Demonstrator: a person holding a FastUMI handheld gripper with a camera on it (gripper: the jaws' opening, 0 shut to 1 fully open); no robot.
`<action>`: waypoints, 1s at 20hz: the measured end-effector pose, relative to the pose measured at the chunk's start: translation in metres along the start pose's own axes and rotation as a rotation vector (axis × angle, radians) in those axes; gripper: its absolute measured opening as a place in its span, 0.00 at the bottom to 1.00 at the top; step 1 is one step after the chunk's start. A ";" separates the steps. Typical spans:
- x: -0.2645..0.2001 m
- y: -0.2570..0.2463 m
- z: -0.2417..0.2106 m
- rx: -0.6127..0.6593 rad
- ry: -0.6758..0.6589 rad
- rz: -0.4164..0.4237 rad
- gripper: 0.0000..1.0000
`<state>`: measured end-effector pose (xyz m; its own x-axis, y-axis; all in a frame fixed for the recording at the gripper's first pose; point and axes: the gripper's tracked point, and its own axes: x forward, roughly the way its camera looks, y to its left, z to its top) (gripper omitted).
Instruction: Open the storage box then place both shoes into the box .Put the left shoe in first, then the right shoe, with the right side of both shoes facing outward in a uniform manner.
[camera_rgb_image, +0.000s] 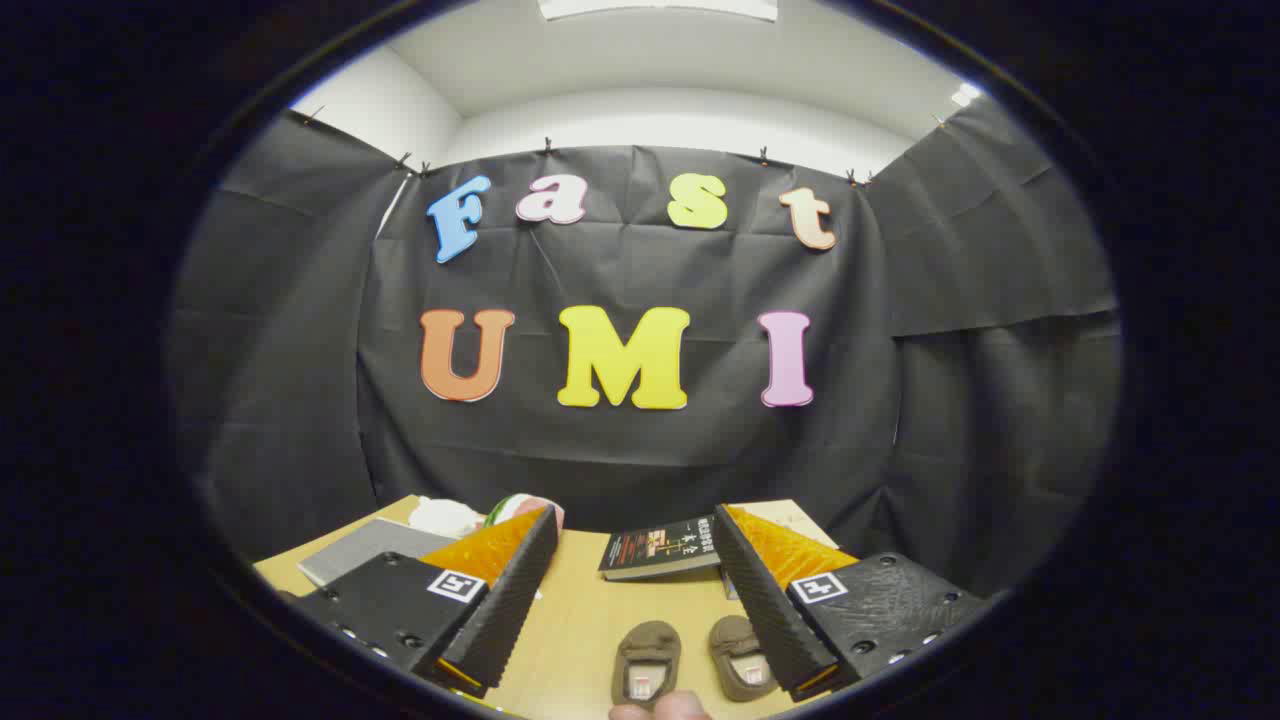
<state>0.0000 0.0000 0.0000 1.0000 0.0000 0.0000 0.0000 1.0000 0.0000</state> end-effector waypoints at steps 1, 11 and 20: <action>0.000 -0.001 0.000 0.002 0.002 -0.001 0.95; -0.001 -0.007 0.008 -0.008 -0.008 0.001 0.95; 0.004 0.005 0.011 -0.008 -0.010 0.060 0.95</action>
<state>0.0042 0.0046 0.0105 0.9981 0.0603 0.0099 -0.0602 0.9982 -0.0082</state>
